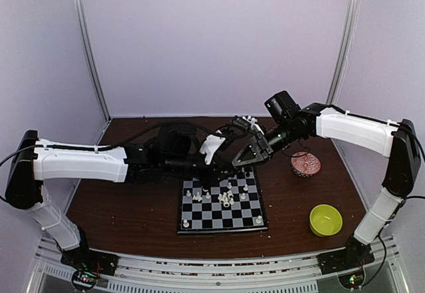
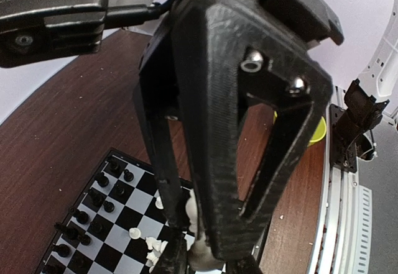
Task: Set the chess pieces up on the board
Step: Pass from the left arm to the right, then place the bishop on f1.
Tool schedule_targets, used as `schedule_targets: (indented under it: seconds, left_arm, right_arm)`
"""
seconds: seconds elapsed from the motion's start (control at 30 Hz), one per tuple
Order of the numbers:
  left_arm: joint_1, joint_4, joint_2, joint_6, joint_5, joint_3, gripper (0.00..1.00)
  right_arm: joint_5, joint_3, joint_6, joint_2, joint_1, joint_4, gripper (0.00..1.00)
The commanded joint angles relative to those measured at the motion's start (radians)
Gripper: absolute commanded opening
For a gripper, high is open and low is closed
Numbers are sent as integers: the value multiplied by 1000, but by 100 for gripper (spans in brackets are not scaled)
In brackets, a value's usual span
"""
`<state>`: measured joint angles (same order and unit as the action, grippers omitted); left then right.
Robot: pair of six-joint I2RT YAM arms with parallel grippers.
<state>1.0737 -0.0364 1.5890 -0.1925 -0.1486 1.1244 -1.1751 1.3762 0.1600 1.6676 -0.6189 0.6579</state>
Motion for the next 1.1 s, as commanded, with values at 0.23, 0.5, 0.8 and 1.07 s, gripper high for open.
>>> schedule_targets:
  seconds: [0.23, 0.5, 0.8, 1.07]
  left_arm:
    - [5, -25, 13, 16, 26, 28, 13]
    - [5, 51, 7, 12, 89, 36, 30]
    - [3, 100, -137, 30, 155, -153, 35]
    - [-18, 13, -268, -123, 260, -365, 36]
  right_arm:
    - [-48, -34, 64, -9, -5, -101, 15]
    - [49, -21, -59, -42, -5, -23, 7]
    - [315, -27, -319, -161, -5, 123, 7]
    - [593, -208, -497, -269, -147, 47, 7]
